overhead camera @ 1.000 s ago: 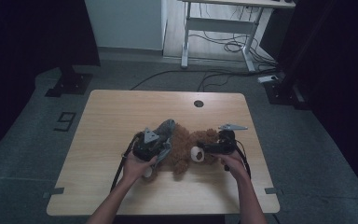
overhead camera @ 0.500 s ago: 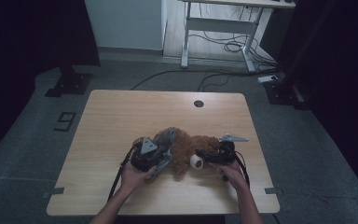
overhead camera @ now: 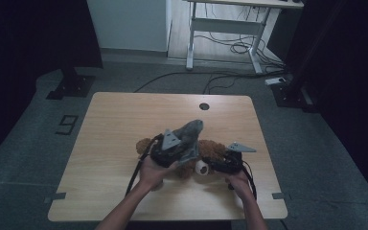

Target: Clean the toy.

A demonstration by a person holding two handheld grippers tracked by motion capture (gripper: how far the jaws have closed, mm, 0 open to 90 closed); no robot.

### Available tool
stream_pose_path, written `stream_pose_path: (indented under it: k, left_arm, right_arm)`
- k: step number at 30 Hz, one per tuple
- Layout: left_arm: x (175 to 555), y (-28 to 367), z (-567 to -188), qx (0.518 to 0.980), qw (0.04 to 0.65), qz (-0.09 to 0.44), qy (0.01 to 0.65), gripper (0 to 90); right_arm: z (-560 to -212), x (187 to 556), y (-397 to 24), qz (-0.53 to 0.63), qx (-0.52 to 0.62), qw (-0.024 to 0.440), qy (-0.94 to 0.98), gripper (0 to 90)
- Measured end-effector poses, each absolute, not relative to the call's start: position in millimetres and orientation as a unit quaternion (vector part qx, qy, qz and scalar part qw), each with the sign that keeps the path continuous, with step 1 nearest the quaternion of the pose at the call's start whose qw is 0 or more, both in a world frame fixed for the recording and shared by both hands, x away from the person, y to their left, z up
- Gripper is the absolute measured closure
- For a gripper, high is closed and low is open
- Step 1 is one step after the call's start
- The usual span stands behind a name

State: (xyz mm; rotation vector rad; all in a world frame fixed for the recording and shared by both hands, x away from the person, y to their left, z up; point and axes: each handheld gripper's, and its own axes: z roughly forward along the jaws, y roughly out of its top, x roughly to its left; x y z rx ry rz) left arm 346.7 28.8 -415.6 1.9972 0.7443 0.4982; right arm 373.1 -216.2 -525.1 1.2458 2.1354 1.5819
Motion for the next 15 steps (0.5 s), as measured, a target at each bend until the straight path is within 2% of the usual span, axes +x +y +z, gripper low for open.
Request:
stream_pose_path:
  k: [4,7,11,15]
  left_arm:
    - [368,-18,-420,0.834,0.433,0.179,0.291,77.8]
    - [382,-39,-434,0.848,0.404,0.171,0.297,77.7]
    - [390,-36,-447,0.843,0.406,0.160,0.315,77.7]
    - [390,-22,-447,0.844,0.388,0.180,0.324,77.9]
  right_arm:
    - [-525,373,-217,0.536,0.420,0.106,0.724,31.3]
    - [-525,372,-216,0.537,0.416,0.112,0.725,31.5]
    - [-526,372,-216,0.537,0.420,0.115,0.722,32.2]
    - [-526,372,-216,0.537,0.414,0.118,0.726,32.3]
